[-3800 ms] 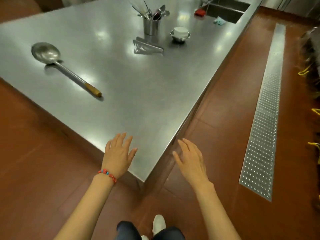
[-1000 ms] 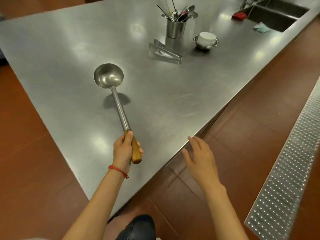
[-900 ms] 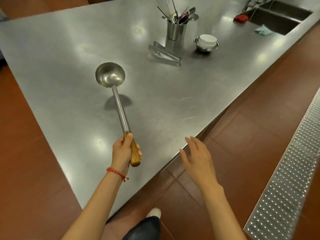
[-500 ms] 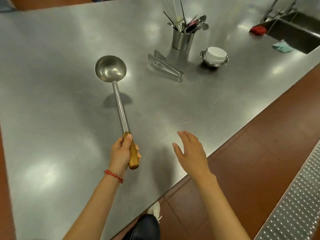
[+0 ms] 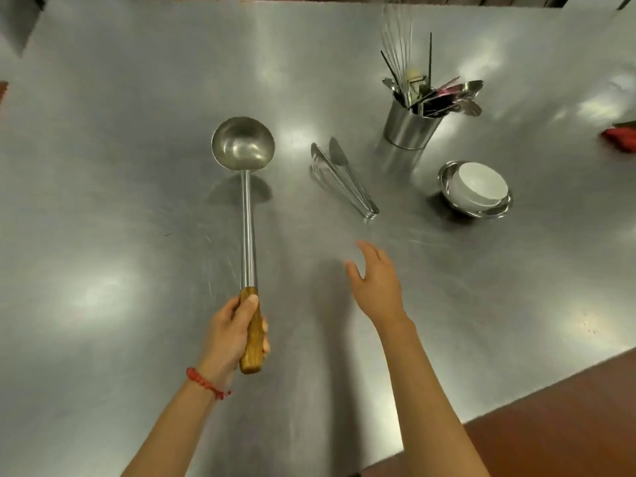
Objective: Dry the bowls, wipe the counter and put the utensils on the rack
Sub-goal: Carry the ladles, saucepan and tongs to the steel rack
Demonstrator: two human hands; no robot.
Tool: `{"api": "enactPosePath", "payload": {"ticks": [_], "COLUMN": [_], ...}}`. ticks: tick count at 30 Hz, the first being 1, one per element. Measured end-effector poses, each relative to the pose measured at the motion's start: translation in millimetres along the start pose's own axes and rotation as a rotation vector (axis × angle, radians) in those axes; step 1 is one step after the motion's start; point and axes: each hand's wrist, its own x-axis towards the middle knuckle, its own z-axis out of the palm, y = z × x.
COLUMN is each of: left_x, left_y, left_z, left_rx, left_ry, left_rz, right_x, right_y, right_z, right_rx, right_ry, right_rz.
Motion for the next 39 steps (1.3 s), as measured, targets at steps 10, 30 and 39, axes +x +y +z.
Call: {"api": "enactPosePath", "payload": {"ticks": [10,30,39], "left_x": [28.8,-10.0,-92.6], "left_y": [-2.2,-23.8,-39.3], "left_z": [73.0,59.7,-18.8], "left_rx": [-0.07,-0.14,-0.268], "left_ry": [0.159,0.271,0.382], "left_rz": [0.019,0.078,0.12], "right_x": [162.3,136.2,-20.9], "right_y": [56.3,27.6,-58.6], "right_z": [-1.1,25.7,49.4], "right_rx": [-0.047,0.583,0.744], "right_ry": [-0.036,-0.168,-0.468], "right_rz": [-0.023,0.374,0.296]}}
